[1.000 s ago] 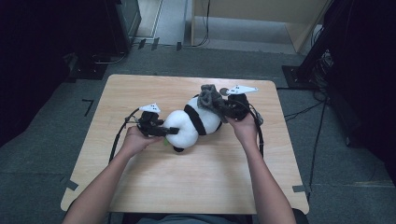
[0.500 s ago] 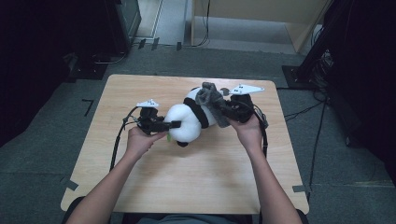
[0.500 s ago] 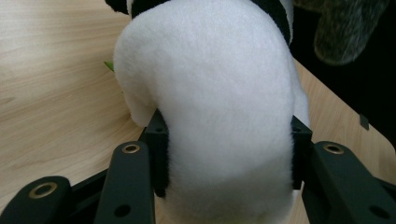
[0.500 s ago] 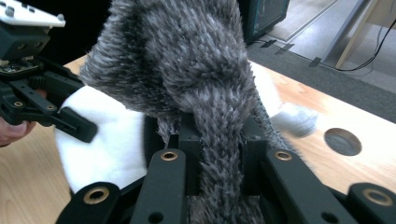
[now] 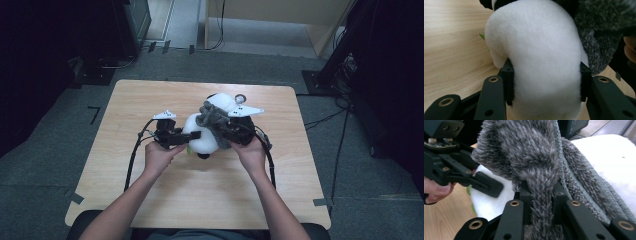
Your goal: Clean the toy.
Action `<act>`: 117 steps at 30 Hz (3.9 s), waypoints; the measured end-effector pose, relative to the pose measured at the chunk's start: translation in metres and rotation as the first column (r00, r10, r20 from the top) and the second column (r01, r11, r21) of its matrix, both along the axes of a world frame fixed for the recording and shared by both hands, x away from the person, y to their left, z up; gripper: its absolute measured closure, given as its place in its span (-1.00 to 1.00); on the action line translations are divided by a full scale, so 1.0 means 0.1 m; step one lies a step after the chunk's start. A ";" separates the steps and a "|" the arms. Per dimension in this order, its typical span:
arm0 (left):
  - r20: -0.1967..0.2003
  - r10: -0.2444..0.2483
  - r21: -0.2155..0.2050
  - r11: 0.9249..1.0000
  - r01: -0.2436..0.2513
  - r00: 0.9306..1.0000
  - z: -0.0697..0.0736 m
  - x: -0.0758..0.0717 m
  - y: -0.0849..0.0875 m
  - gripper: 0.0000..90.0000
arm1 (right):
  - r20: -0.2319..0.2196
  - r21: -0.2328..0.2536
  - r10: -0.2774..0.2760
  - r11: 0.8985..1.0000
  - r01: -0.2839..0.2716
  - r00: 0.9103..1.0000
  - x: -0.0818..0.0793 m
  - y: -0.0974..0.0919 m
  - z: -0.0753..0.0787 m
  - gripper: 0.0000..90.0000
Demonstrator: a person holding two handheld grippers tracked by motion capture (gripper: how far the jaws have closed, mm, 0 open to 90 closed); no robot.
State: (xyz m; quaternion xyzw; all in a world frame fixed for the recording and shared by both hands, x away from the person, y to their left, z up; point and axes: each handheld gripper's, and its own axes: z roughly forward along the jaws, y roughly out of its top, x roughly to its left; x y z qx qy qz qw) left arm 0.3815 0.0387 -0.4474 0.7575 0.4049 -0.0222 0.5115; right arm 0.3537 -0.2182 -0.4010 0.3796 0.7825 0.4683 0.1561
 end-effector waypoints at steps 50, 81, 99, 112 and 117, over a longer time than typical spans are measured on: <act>-0.060 0.069 -0.144 0.987 -0.077 0.996 0.08 -0.05 0.00 0.15 | -0.017 -0.144 0.160 0.976 -0.161 0.987 -0.35 0.63 -0.82 0.81; -0.098 0.078 -0.145 0.985 -0.092 0.992 -0.01 0.02 0.16 0.15 | -0.076 -0.230 0.049 0.971 -0.065 0.996 -0.12 0.18 -0.86 0.80; -0.094 0.105 -0.136 0.984 -0.117 0.990 -0.03 0.05 0.25 0.15 | -0.040 -0.088 -0.128 0.988 0.124 0.991 -0.06 -0.30 -0.55 0.80; -0.089 0.086 -0.103 0.990 -0.095 0.992 -0.05 0.00 0.10 0.15 | -0.002 0.075 -0.094 0.993 0.094 0.996 -0.15 -0.23 -0.28 0.80; -0.060 0.101 -0.107 0.988 -0.107 0.993 -0.02 -0.04 0.08 0.15 | -0.029 0.134 -0.060 0.989 0.063 0.998 -0.17 -0.17 -0.23 0.80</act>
